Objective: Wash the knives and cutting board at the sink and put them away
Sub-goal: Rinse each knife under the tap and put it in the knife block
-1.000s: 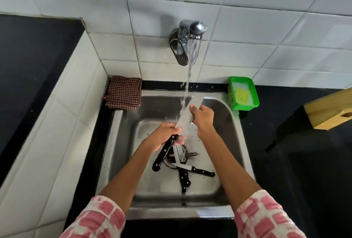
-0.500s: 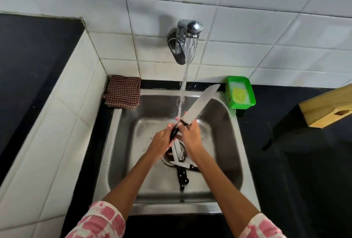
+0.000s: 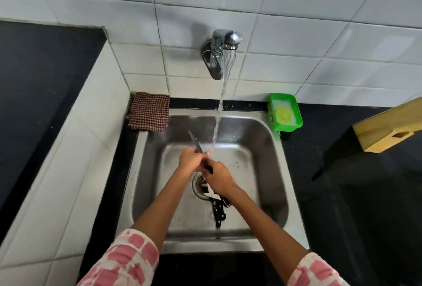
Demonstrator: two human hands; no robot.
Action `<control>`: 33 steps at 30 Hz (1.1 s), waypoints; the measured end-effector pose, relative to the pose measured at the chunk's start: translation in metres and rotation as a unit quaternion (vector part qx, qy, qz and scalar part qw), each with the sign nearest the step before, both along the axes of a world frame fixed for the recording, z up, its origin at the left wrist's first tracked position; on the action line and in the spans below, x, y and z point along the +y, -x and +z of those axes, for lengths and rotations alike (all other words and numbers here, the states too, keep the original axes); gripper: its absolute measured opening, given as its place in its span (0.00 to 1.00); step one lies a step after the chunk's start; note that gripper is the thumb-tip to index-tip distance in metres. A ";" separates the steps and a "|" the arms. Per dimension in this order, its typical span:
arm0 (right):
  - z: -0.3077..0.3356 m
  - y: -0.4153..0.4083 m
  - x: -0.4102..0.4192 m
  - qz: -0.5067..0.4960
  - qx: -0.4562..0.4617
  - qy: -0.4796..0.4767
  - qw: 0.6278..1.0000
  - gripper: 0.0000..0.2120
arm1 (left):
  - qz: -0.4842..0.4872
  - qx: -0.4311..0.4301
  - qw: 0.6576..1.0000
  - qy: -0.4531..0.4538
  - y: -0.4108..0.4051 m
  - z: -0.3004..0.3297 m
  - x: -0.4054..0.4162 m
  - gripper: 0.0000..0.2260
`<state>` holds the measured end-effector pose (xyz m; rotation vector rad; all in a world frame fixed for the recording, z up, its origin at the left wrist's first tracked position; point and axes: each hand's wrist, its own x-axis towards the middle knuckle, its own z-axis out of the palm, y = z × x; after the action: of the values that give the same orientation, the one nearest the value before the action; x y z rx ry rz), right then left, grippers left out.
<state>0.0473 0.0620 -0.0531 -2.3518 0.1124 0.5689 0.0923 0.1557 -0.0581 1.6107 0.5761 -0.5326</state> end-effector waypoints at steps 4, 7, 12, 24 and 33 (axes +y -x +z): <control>0.034 -0.010 -0.017 0.080 0.037 0.042 0.995 0.24 | 0.148 0.051 0.979 0.130 -0.007 -0.010 -0.006 0.08; 0.068 -0.020 -0.032 0.058 0.115 0.019 0.991 0.17 | 0.198 0.090 0.958 0.188 -0.009 -0.020 -0.008 0.09; 0.079 -0.038 -0.022 0.019 -0.004 0.109 0.994 0.08 | 0.203 0.152 0.938 0.236 0.000 -0.023 -0.017 0.09; 0.078 -0.073 0.003 0.014 -0.083 0.057 0.995 0.24 | -0.013 0.053 0.996 0.071 0.006 0.003 0.000 0.21; 0.102 -0.087 -0.015 0.040 -0.041 -0.027 0.998 0.15 | -0.101 -0.136 0.947 0.272 0.008 0.014 0.001 0.30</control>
<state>0.1345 0.0466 0.0492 -2.3314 -0.0350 0.5080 0.0839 0.1564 -0.0443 1.1869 0.0403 -0.5512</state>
